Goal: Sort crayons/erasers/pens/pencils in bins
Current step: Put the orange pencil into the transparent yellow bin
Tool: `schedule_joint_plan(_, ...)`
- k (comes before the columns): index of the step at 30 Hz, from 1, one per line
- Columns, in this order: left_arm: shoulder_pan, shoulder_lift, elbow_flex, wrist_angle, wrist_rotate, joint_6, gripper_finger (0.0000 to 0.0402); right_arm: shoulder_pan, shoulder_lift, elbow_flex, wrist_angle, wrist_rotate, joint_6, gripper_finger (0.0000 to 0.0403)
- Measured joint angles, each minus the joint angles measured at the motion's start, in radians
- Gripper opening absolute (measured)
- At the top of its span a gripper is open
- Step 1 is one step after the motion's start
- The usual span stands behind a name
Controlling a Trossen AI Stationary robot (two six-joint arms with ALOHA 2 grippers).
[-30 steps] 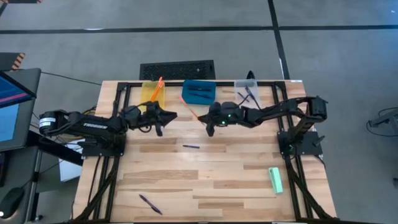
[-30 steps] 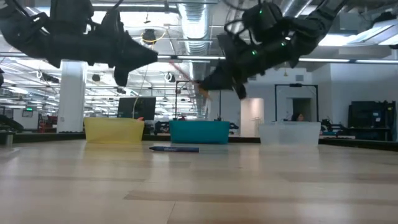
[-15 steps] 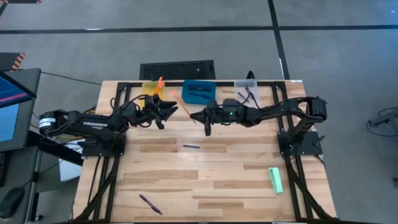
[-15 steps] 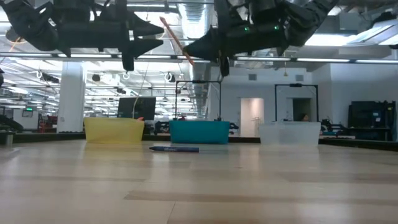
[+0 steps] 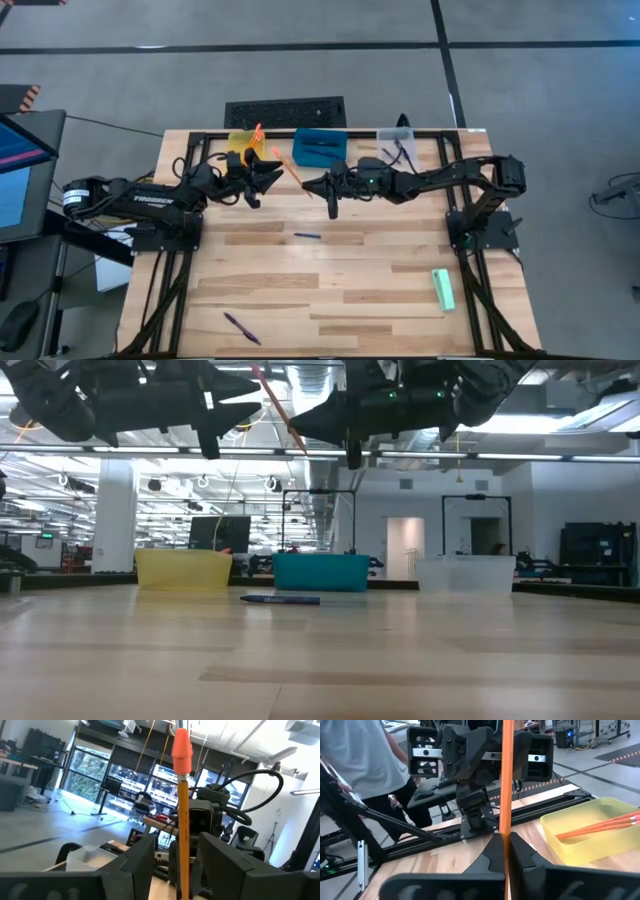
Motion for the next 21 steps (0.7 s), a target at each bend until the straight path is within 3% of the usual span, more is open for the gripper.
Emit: schedule_joint_plan(21, -0.001, 0.000, 0.001, 0.060, 0.022, 0.030, 0.0148, 0.010, 0.000, 0.000, 0.004, -0.007, -0.044, 0.0005)
